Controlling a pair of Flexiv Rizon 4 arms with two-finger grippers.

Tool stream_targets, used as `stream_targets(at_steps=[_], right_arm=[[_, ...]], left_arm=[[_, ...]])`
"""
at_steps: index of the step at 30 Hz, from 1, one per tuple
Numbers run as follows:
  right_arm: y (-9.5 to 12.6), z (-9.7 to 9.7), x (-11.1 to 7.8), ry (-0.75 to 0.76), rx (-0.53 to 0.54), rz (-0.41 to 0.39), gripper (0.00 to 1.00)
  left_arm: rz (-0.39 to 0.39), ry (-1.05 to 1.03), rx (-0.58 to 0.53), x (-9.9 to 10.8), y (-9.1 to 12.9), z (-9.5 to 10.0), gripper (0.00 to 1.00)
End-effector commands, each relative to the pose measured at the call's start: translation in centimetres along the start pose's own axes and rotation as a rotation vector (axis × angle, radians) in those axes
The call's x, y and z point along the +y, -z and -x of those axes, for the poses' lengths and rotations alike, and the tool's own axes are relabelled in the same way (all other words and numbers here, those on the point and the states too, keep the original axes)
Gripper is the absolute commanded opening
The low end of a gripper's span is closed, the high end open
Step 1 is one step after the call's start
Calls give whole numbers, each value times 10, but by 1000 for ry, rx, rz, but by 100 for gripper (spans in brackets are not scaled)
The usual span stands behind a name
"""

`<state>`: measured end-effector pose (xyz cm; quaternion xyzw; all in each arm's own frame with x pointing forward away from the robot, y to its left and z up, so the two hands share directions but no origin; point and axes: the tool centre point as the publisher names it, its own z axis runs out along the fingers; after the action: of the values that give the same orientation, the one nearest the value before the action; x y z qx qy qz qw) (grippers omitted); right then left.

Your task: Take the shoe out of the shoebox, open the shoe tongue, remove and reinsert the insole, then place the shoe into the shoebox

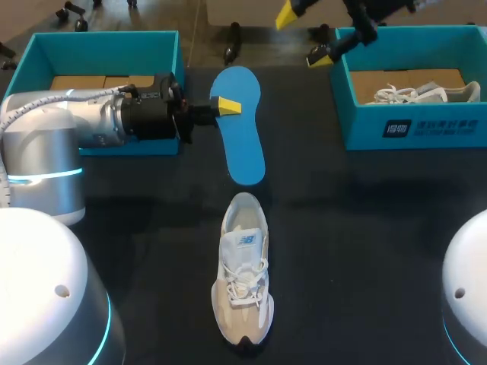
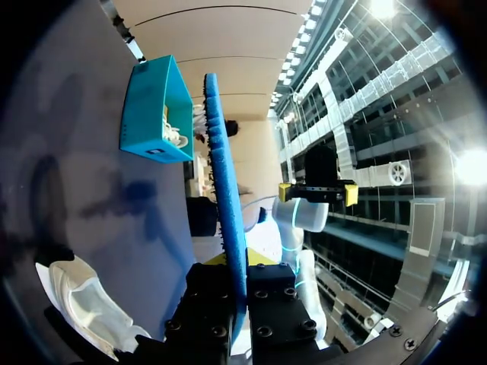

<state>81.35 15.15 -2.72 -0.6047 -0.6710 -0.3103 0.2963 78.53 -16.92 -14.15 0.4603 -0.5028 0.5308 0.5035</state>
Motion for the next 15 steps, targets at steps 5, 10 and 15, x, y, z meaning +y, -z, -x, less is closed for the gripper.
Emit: stream_targets(at_steps=[5, 10, 15], right_arm=[[-10, -42, -7, 30, -754, 18, 100], [-18, -53, -7, 41, -874, -1, 100], [-27, -65, -11, 58, -965, -4, 100]], left_arm=[[0, 0, -1, 1, 1, 0, 0], [0, 0, -1, 1, 1, 0, 0], [0, 0, -1, 1, 1, 0, 0]])
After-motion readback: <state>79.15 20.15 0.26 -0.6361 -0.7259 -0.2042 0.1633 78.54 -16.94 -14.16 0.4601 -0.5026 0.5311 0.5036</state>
